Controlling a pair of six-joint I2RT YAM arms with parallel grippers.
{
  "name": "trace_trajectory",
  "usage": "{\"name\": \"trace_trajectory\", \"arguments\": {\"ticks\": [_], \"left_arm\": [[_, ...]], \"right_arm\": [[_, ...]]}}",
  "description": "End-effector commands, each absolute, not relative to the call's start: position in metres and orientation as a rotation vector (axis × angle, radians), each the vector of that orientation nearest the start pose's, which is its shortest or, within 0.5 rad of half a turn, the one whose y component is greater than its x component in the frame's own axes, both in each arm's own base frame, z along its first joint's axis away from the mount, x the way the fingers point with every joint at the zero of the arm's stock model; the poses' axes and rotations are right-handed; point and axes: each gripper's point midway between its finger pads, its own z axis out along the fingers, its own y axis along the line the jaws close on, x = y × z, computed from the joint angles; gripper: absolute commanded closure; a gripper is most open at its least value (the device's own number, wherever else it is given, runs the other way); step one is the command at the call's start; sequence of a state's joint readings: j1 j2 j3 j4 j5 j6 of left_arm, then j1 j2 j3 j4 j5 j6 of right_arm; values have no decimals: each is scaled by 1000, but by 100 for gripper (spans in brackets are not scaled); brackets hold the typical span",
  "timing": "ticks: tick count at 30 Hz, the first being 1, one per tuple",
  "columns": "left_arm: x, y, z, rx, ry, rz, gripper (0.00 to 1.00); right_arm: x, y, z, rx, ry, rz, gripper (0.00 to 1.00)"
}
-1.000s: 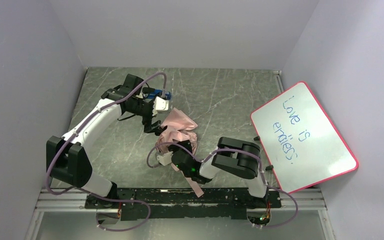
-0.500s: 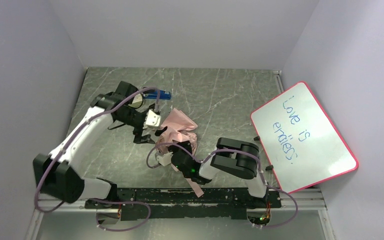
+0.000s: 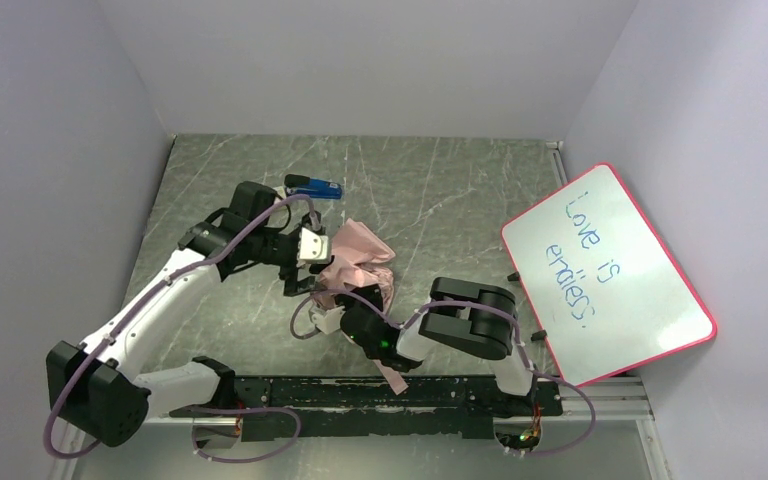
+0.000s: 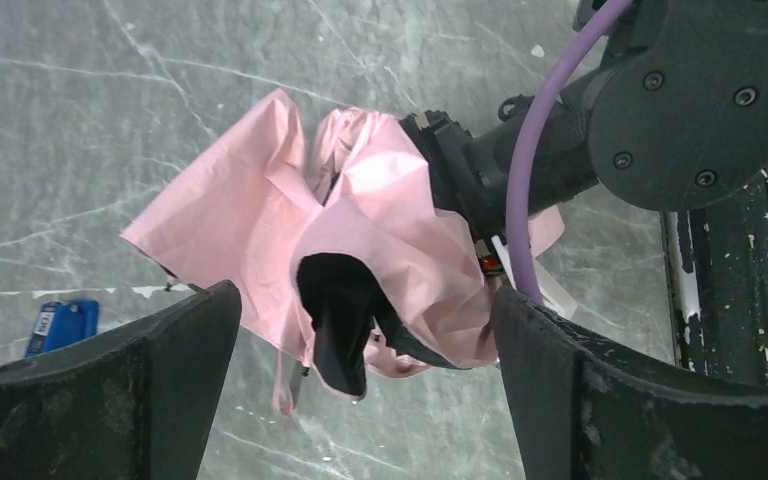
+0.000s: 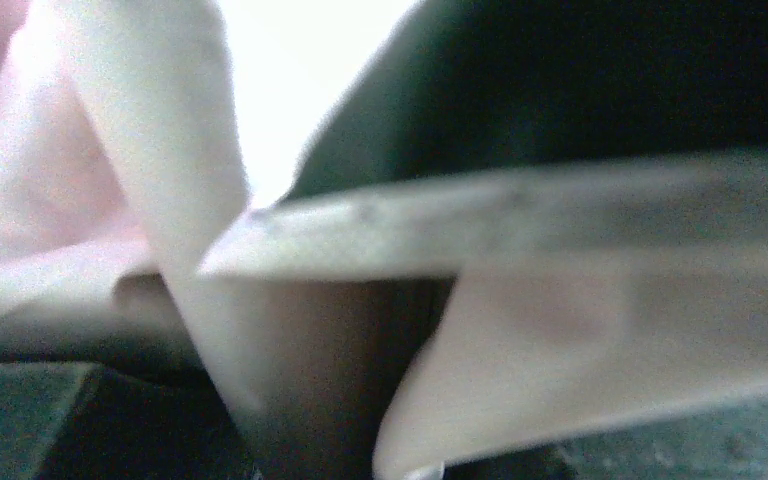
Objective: Put away the umbrella
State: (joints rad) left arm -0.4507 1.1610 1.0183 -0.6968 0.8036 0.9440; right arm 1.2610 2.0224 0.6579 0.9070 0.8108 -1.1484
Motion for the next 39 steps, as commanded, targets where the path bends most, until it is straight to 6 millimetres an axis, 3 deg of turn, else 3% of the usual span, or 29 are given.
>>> {"name": "trace_trajectory", "arguments": {"ticks": [1, 5, 15, 25, 32, 39], "left_arm": [[218, -225, 190, 1699, 1415, -664, 0], [217, -227, 185, 1724, 1409, -642, 0], [250, -241, 196, 1670, 1388, -581, 0], [260, -235, 152, 1808, 1423, -537, 0], [276, -248, 142, 1837, 1441, -586, 0], [300, -261, 115, 1864, 1481, -597, 0]], "right_arm": [[236, 314, -26, -1837, 1135, -664, 92], [236, 316, -26, -1840, 1129, -665, 92], [234, 319, -26, -1840, 1119, -664, 92], [232, 320, -21, -1819, 1088, -674, 93], [231, 325, -16, -1814, 1006, -706, 93], [228, 323, -18, -1819, 1001, -704, 93]]}}
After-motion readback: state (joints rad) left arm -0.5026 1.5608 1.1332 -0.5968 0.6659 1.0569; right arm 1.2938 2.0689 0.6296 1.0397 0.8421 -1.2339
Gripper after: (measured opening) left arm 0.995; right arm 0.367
